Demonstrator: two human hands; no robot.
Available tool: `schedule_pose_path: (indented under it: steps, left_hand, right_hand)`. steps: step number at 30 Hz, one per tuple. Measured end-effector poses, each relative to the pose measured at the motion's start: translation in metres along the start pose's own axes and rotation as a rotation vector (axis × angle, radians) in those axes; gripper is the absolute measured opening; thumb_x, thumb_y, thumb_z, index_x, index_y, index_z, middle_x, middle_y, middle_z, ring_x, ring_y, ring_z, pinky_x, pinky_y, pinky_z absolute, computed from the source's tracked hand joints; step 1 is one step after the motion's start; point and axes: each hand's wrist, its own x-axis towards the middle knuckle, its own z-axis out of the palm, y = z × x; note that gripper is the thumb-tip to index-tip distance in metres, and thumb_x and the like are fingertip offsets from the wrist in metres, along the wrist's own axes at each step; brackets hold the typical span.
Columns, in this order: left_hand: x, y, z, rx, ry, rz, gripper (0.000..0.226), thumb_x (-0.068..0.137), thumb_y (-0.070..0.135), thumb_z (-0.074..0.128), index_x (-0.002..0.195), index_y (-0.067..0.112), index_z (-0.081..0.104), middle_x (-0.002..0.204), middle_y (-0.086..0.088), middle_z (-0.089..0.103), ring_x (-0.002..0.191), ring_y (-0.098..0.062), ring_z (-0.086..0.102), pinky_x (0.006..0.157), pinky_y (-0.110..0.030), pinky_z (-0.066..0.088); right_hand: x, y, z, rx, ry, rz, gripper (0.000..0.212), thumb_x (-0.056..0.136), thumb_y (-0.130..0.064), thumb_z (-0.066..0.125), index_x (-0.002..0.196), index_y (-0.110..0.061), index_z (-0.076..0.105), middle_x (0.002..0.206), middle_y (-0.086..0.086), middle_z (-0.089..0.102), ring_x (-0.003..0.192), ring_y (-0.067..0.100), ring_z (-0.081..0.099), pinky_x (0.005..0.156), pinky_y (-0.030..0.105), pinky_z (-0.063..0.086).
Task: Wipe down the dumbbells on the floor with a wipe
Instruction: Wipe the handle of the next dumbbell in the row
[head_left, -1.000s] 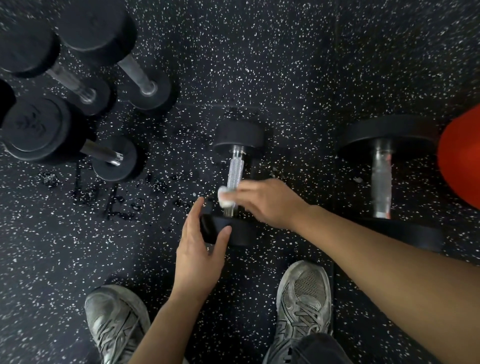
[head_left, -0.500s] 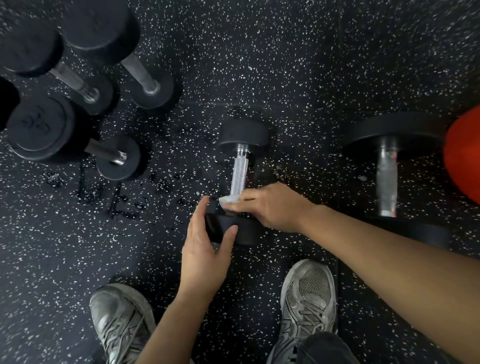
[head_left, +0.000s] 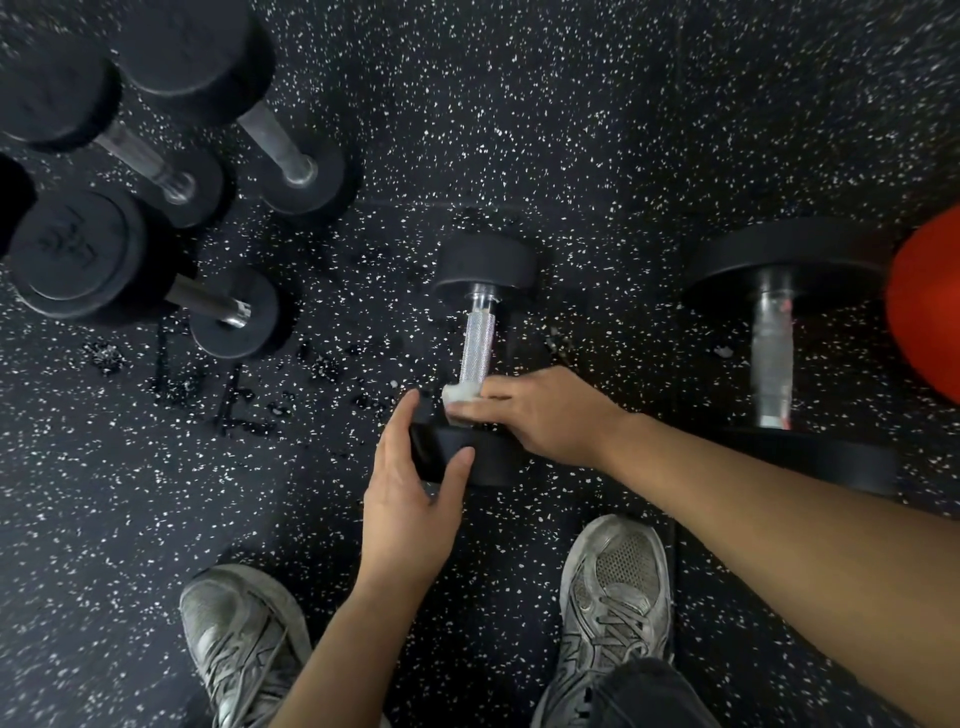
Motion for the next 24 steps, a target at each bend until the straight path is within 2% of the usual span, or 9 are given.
schedule_pose_path:
  steps: [2, 6, 8, 11, 14, 17, 19, 22, 24]
  left_hand:
    - [-0.001, 0.002, 0.000, -0.011, -0.006, -0.002, 0.077, 0.097, 0.038, 0.067, 0.162, 0.029, 0.027, 0.161, 0.010, 0.040, 0.110, 0.031, 0.043, 0.082, 0.010, 0.029]
    - [-0.001, 0.000, 0.001, 0.008, 0.015, 0.020, 0.076, 0.097, 0.038, 0.066, 0.162, 0.029, 0.028, 0.161, 0.012, 0.040, 0.136, 0.002, 0.044, 0.089, 0.009, 0.027]
    - [-0.001, -0.001, 0.002, 0.020, 0.016, 0.022, 0.076, 0.096, 0.042, 0.065, 0.162, 0.030, 0.028, 0.162, 0.013, 0.039, 0.142, -0.004, 0.043, 0.092, 0.009, 0.025]
    - [0.000, 0.002, 0.000, 0.012, 0.001, 0.023, 0.076, 0.097, 0.037, 0.066, 0.162, 0.026, 0.029, 0.162, 0.011, 0.039, 0.130, 0.009, 0.045, 0.086, 0.010, 0.028]
    - [0.000, 0.002, -0.001, -0.004, -0.022, 0.024, 0.075, 0.098, 0.035, 0.066, 0.162, 0.023, 0.029, 0.161, 0.010, 0.038, 0.111, 0.031, 0.044, 0.083, 0.009, 0.030]
    - [0.003, -0.003, -0.005, 0.012, -0.033, 0.040, 0.076, 0.096, 0.045, 0.061, 0.161, 0.031, 0.025, 0.162, 0.012, 0.038, 0.135, 0.009, 0.045, 0.098, 0.000, 0.036]
    - [0.005, -0.005, -0.009, 0.032, -0.049, 0.056, 0.074, 0.098, 0.044, 0.060, 0.162, 0.031, 0.025, 0.161, 0.011, 0.037, 0.129, 0.018, 0.043, 0.101, -0.007, 0.041]
    - [0.007, -0.006, -0.012, 0.060, -0.066, 0.096, 0.068, 0.102, 0.033, 0.058, 0.162, 0.023, 0.027, 0.159, 0.007, 0.037, 0.104, 0.040, 0.036, 0.085, 0.008, 0.031]
    - [0.006, -0.009, -0.014, 0.102, -0.053, 0.110, 0.064, 0.104, 0.038, 0.049, 0.162, 0.024, 0.026, 0.161, 0.006, 0.036, 0.116, 0.034, 0.035, 0.100, 0.002, 0.032]
  right_hand:
    - [0.003, 0.005, -0.004, -0.019, 0.029, -0.038, 0.047, 0.099, -0.013, 0.054, 0.142, -0.031, 0.061, 0.110, -0.003, 0.071, 0.062, 0.017, 0.065, 0.052, 0.027, 0.050]
    - [0.024, 0.019, -0.019, -0.092, 0.295, 0.241, 0.051, 0.095, -0.004, 0.065, 0.141, -0.027, 0.064, 0.097, -0.005, 0.069, 0.050, 0.011, 0.048, 0.044, 0.023, 0.038]
    - [0.030, 0.023, -0.018, -0.147, 0.277, 0.357, 0.061, 0.086, 0.000, 0.072, 0.139, -0.030, 0.065, 0.094, -0.004, 0.067, 0.050, 0.015, 0.047, 0.048, 0.023, 0.030]
    - [0.025, 0.019, -0.006, -0.082, 0.157, 0.353, 0.063, 0.088, -0.001, 0.069, 0.142, -0.032, 0.061, 0.105, -0.004, 0.069, 0.052, 0.016, 0.048, 0.051, 0.025, 0.031]
    - [0.014, 0.012, 0.001, -0.025, 0.118, 0.179, 0.056, 0.091, 0.000, 0.067, 0.139, -0.029, 0.064, 0.114, 0.000, 0.072, 0.052, 0.017, 0.056, 0.047, 0.027, 0.043]
    - [0.005, 0.007, -0.001, -0.029, 0.002, 0.006, 0.055, 0.095, -0.009, 0.048, 0.144, -0.031, 0.060, 0.122, 0.001, 0.070, 0.063, 0.020, 0.066, 0.054, 0.031, 0.052]
    - [0.004, 0.004, 0.000, -0.037, -0.052, -0.032, 0.055, 0.098, -0.015, 0.044, 0.149, -0.035, 0.053, 0.125, 0.000, 0.068, 0.071, 0.022, 0.069, 0.058, 0.035, 0.057]
    - [0.007, 0.005, 0.000, 0.056, 0.088, 0.118, 0.050, 0.105, -0.012, 0.050, 0.149, -0.033, 0.053, 0.110, -0.002, 0.069, 0.056, 0.015, 0.058, 0.050, 0.030, 0.052]
    - [0.012, 0.006, -0.004, 0.096, 0.224, 0.259, 0.049, 0.104, -0.010, 0.054, 0.149, -0.030, 0.055, 0.098, -0.004, 0.065, 0.054, 0.010, 0.049, 0.048, 0.027, 0.046]
